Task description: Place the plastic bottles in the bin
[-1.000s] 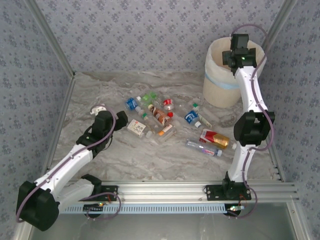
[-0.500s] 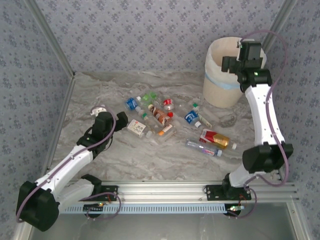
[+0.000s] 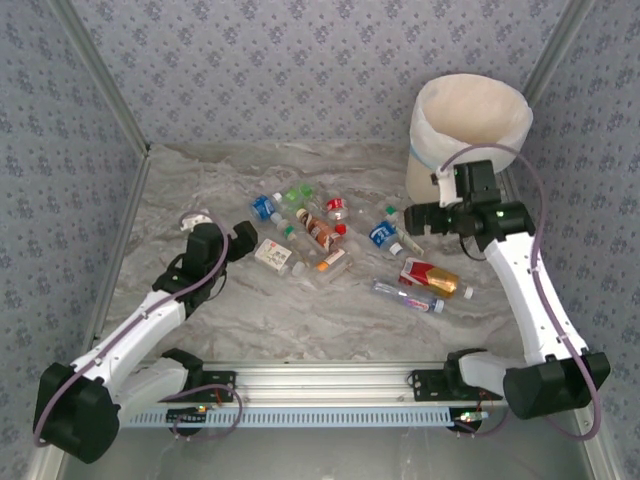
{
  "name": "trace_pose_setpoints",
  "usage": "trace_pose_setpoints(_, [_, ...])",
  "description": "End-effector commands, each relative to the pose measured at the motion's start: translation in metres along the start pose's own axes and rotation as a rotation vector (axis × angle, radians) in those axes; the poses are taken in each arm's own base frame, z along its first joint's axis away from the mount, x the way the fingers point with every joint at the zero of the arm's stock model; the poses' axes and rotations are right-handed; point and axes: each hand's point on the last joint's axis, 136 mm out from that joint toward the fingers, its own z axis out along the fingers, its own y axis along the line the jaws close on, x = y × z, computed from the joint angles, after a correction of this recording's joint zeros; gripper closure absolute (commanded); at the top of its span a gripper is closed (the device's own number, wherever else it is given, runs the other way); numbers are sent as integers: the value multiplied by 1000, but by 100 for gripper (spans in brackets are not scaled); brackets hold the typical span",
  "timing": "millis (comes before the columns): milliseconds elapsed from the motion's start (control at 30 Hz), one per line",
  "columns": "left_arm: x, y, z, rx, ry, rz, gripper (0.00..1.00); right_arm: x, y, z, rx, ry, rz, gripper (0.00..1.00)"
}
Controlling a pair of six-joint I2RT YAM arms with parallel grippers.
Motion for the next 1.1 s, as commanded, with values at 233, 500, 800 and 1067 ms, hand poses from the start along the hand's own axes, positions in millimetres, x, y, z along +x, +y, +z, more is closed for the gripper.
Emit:
trace_pose_setpoints(233, [-3, -1, -3, 16, -10, -43, 0, 109, 64, 38, -172, 347, -453, 0])
trace_pose_setpoints(500, [-2, 3, -3, 0, -7, -37, 0, 156, 69, 66, -193, 556, -706, 0])
trace_pose_setpoints(800, [-3, -1, -3, 17, 5, -66, 1, 181, 65, 93, -140, 644, -832, 1])
trace_pose_setpoints(1067, [-6, 0, -6, 21, -9, -78, 1, 188, 78, 114, -158, 618, -866, 4])
